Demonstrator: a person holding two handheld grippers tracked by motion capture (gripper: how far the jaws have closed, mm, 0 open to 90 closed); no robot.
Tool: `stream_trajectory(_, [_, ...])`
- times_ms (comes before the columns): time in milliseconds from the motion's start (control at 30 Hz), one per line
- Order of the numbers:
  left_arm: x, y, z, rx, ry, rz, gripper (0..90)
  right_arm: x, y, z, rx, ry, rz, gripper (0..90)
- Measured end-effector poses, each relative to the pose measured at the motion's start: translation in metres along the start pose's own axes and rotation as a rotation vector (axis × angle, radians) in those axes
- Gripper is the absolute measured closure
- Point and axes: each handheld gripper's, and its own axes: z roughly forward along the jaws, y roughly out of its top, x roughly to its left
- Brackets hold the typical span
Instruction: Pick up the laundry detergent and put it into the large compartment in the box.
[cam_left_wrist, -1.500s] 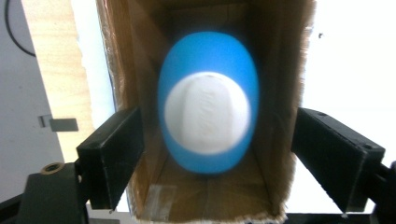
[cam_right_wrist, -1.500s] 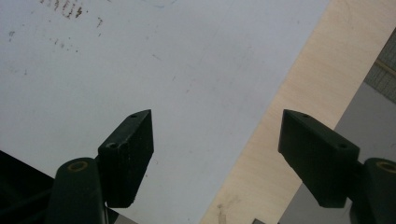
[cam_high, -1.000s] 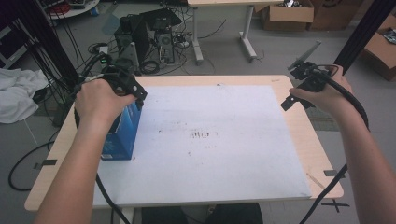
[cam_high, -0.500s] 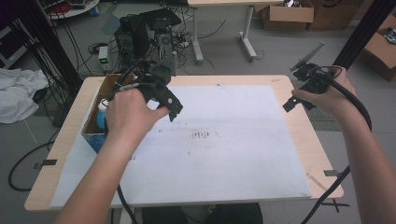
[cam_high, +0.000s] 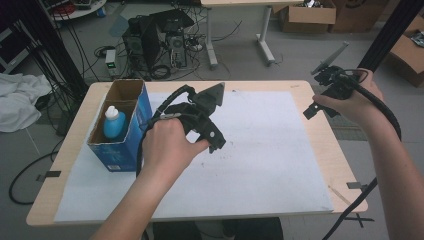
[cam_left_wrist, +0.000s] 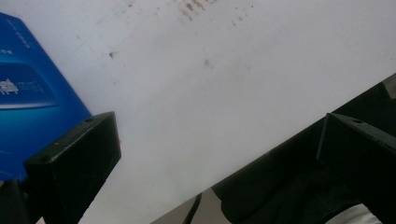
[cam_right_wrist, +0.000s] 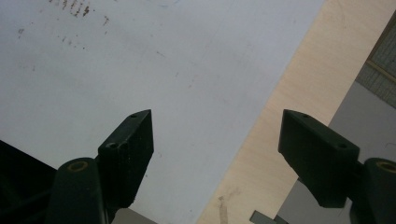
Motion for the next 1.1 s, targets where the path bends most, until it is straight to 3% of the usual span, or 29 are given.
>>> stream_trajectory(400, [0.002, -0.004, 0.011, 0.019, -0.012, 0.014, 0.2, 0.004, 0.006, 0.0, 0.004, 0.0, -0.002, 26.8])
stream_trajectory(1100, [0.005, -0.004, 0.013, 0.018, -0.031, 0.019, 0.2, 0.008, 0.009, 0.002, 0.008, 0.0, -0.013, 26.7])
